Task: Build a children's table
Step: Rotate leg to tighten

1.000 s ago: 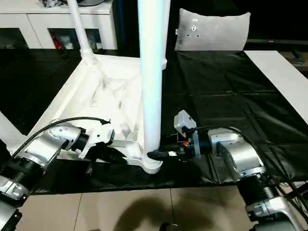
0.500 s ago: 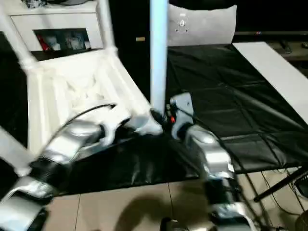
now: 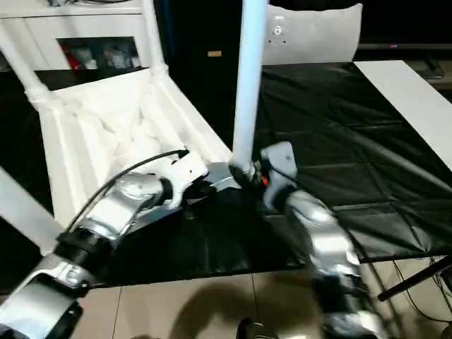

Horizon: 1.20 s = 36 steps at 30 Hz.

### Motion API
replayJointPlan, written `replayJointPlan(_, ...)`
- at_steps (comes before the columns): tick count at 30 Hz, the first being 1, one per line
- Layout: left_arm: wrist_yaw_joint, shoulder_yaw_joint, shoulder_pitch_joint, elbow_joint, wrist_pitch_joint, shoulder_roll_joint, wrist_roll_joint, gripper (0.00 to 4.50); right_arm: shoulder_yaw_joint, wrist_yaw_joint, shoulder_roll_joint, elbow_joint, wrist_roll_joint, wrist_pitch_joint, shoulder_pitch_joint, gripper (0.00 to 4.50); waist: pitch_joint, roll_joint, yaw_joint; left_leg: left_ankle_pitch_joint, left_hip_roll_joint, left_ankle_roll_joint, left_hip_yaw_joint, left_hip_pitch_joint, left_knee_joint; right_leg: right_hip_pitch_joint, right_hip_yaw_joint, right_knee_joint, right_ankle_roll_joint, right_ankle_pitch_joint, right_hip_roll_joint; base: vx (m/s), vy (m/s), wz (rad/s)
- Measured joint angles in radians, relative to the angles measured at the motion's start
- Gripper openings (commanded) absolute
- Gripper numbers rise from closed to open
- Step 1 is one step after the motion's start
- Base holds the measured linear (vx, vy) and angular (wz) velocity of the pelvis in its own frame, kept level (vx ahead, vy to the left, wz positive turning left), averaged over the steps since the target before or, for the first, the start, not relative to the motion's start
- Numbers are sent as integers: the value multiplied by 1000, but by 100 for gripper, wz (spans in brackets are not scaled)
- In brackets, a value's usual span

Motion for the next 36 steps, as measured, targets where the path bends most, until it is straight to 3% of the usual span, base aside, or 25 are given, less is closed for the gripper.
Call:
replayJointPlan(3, -69, -1, 19, -15, -36, 39, -21, 0, -1, 119, -70, -3, 20, -2, 2, 392, 0, 0, 2, 1, 0, 1, 0, 1, -2, -3, 0, 7, -1, 0, 1, 0, 0, 0)
replayJointPlan(5, -149, -9, 40, -33, -80, 78, -37, 0, 0, 216, -146, -2, 38, 3, 1, 420, 0, 0, 11, 1, 0, 2, 0, 1, -5, -5, 1, 8, -2, -1, 1, 0, 0, 0)
replayJointPlan(13, -382, -60, 48, -40, -209, 166, -67, 0, 62, 489, -261, 14, 53, -2, -81, 420, -1, -5, 51, 1, -1, 2, 3, -1, -5, -9, 13, 11, -1, -2, 1, 0, 0, 0)
replayJointPlan(16, -449, -78, 48, -51, -232, 187, -76, 0, 95, 569, -268, 41, 60, 1, -104, 386, 0, -10, 66, 1, -1, 2, 5, -1, -5, -10, 15, 13, -1, -2, 1, 0, 0, 0)
replayJointPlan(25, -546, -109, 48, -66, -274, 214, -82, 0, 166, 716, -244, 87, 83, 20, -148, 302, 0, -18, 76, 1, -1, 2, 6, -1, 0, -11, 17, 19, -2, -3, 1, 0, 0, 0)
replayJointPlan(33, -557, -116, 45, -66, -289, 215, -82, 0, 191, 769, -218, 129, 85, 30, -168, 254, 1, -25, 84, 1, -1, 1, 6, 1, 1, -12, 18, 23, -2, -5, 1, 0, 0, 0)
replayJointPlan(36, -563, -116, 44, -66, -289, 216, -82, 0, 193, 777, -214, 130, 86, 39, -169, 217, 1, -27, 87, 1, 0, 1, 6, 2, 1, -12, 18, 26, -2, -6, 1, 0, 0, 0)
